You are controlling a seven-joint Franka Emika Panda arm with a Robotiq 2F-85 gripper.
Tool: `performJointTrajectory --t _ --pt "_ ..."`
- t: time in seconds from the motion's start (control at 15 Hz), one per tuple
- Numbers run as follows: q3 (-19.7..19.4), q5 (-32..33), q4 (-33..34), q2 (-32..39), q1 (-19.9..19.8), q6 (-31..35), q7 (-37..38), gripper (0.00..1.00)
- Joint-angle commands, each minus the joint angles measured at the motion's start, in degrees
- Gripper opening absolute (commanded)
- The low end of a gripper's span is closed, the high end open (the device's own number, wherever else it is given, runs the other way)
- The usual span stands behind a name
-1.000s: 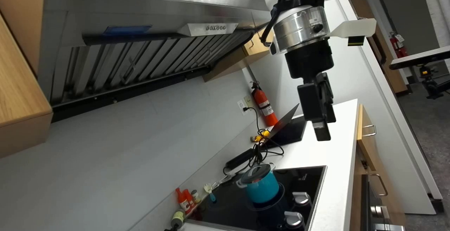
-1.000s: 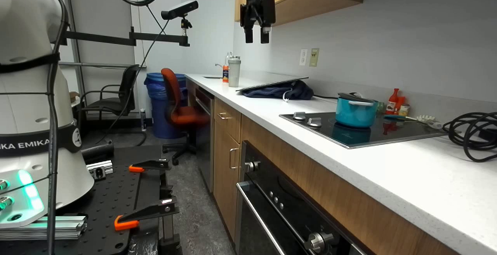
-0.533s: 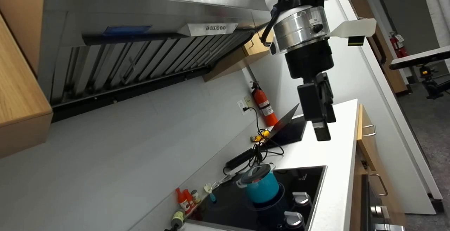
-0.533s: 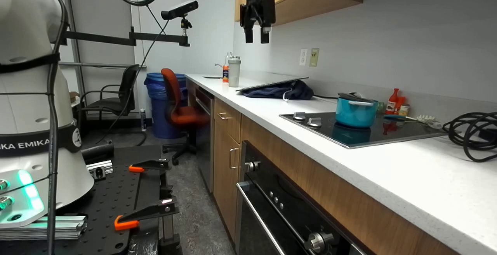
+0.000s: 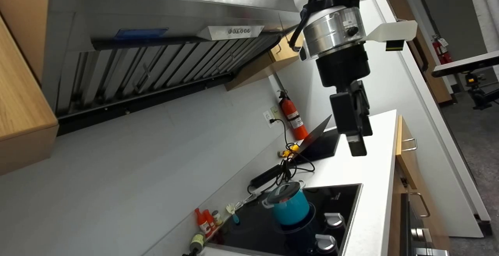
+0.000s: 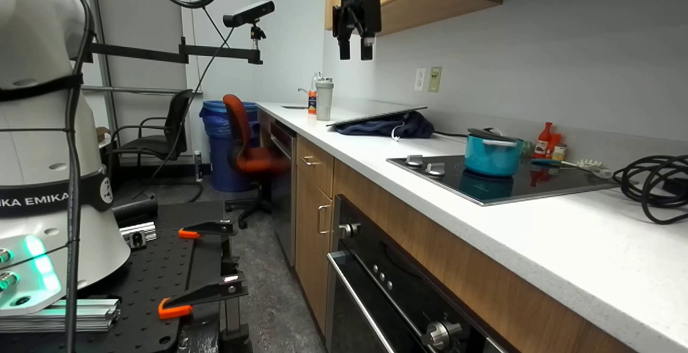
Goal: Take the lid from the blue pot and put it on the left of the countertop
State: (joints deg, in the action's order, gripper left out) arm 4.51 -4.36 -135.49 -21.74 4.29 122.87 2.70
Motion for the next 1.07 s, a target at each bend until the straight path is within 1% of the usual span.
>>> performJointTrajectory --t 0.0,0.67,1.0 --pt "-0.3 -0.2 0.4 0.4 0.0 0.0 -0.3 1.00" --pt "-1.0 -0.6 -1.3 4.4 0.2 0.8 -2.3 1.00" --pt "-0.7 0.2 -1.6 7.6 0.0 3.3 -2.6 1.00"
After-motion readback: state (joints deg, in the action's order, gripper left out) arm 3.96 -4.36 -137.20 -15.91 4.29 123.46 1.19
